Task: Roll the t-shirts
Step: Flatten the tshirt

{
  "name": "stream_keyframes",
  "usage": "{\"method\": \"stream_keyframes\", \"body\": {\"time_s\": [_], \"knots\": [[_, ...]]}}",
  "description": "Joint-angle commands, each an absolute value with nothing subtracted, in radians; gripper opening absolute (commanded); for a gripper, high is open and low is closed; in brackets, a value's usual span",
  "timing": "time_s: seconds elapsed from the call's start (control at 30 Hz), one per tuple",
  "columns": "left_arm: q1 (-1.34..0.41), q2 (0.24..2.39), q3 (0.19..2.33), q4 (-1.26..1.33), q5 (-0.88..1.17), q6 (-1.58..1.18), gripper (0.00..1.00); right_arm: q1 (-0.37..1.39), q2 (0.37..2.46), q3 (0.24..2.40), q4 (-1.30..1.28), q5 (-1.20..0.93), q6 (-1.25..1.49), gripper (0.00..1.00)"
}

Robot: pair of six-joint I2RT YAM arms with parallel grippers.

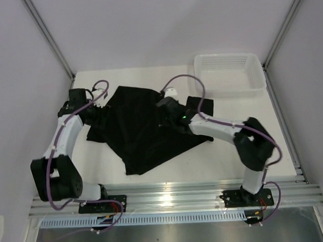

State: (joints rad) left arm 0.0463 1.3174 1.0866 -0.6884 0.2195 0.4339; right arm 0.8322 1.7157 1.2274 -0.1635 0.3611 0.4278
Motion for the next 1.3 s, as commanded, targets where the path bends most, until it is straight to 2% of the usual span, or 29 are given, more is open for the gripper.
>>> {"method": "stream_keyframes", "body": {"time_s": [0.0,0.17,0.33,0.6,0.63,0.73,0.77,0.83,0.87,1.07,1.27], "knots": [[0.132,1.463,1.169,-0.661,0.156,0.342,0.76,0.879,1.896,1.380,-0.313,0.443,0.463,0.59],[0.156,1.578,1.200,-0.644,0.141,0.336,0.80,0.890,2.019,1.454,-0.336,0.451,0.500,0.55],[0.175,1.696,1.229,-0.644,0.124,0.325,0.80,0.899,2.059,1.466,-0.325,0.408,0.502,0.54],[0.221,1.762,1.224,-0.641,0.112,0.328,0.79,0.911,2.075,1.456,-0.350,0.402,0.512,0.50],[0.227,1.770,1.227,-0.644,0.112,0.330,0.79,0.913,2.077,1.456,-0.353,0.403,0.512,0.47],[0.239,1.770,1.226,-0.644,0.120,0.331,0.78,0.919,2.069,1.448,-0.353,0.407,0.515,0.26],[0.241,1.767,1.226,-0.646,0.121,0.334,0.77,0.920,2.060,1.445,-0.350,0.407,0.515,0.13],[0.242,1.763,1.218,-0.653,0.138,0.342,0.76,0.923,2.046,1.440,-0.353,0.405,0.514,0.02],[0.242,1.746,1.216,-0.657,0.146,0.348,0.76,0.925,2.031,1.437,-0.353,0.410,0.512,0.00],[0.242,1.608,1.088,-0.605,0.189,0.549,0.75,0.930,1.910,1.378,-0.354,0.422,0.494,0.00],[0.241,1.467,0.985,-0.575,0.204,0.831,0.73,0.943,1.697,1.254,-0.364,0.456,0.486,0.00]]}}
